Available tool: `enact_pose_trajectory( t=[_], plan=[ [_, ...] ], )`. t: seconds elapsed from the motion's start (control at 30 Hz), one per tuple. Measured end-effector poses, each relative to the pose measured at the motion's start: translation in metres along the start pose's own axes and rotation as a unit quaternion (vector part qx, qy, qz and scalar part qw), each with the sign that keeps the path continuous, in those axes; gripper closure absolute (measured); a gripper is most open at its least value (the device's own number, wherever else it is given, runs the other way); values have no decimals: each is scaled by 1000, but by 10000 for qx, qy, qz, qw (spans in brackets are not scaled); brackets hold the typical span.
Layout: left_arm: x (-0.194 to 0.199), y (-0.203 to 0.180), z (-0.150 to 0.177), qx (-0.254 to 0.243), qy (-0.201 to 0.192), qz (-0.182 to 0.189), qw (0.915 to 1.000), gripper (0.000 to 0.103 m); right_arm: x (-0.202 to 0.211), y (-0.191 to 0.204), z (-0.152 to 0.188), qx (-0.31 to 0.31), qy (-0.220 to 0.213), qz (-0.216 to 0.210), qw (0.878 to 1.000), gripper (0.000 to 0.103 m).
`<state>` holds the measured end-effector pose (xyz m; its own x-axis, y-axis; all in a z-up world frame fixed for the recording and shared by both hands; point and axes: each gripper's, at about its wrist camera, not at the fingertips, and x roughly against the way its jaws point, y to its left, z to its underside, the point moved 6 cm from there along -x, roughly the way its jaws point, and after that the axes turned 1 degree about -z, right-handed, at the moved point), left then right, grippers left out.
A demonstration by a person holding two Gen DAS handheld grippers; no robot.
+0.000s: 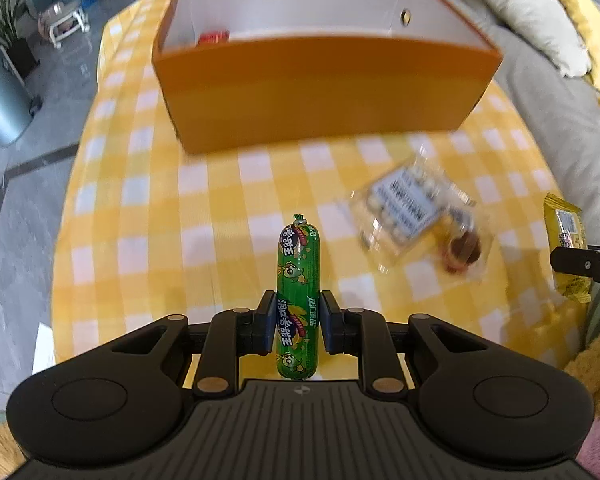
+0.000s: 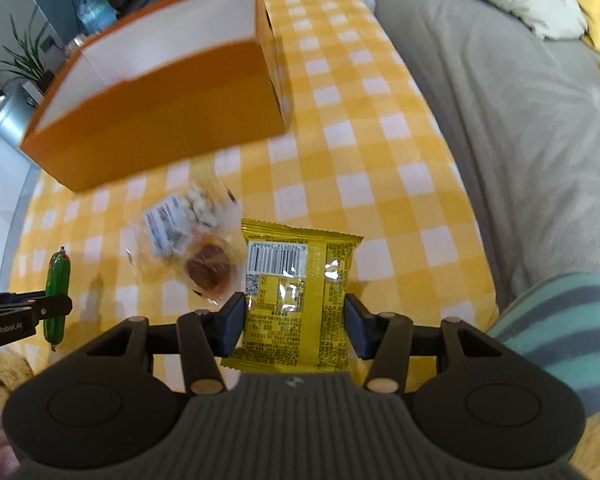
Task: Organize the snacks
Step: 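Lift both held snacks and carry them over the orange box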
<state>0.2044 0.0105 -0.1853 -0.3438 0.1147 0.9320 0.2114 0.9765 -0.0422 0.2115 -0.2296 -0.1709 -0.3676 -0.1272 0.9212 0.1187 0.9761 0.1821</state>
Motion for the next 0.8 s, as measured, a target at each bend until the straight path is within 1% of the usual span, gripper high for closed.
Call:
enact_pose_trajectory(
  t=[0.1,0.23,0.47,0.63,0.8],
  plan=[
    [16,-3,-14,8,-247,38,9997,79,17,8,-9,69,-222,-155,9996,53],
    [40,-8,-41,-94,-644,38,9979,79,40,19,-27,267,-579,-241,9977,53],
    [72,-13,-96,-266,-1196,4,9925,79,72,37,-74,548,-1117,-433,9913,53],
    [79,-20,-127,-437,-1399,-12,9892,79,83,54,-113,773,-1425,-504,9855,53],
    [78,-26,-155,-606,-1515,-47,9866,79,80,75,-145,1072,-1531,-588,9806,53]
  ],
)
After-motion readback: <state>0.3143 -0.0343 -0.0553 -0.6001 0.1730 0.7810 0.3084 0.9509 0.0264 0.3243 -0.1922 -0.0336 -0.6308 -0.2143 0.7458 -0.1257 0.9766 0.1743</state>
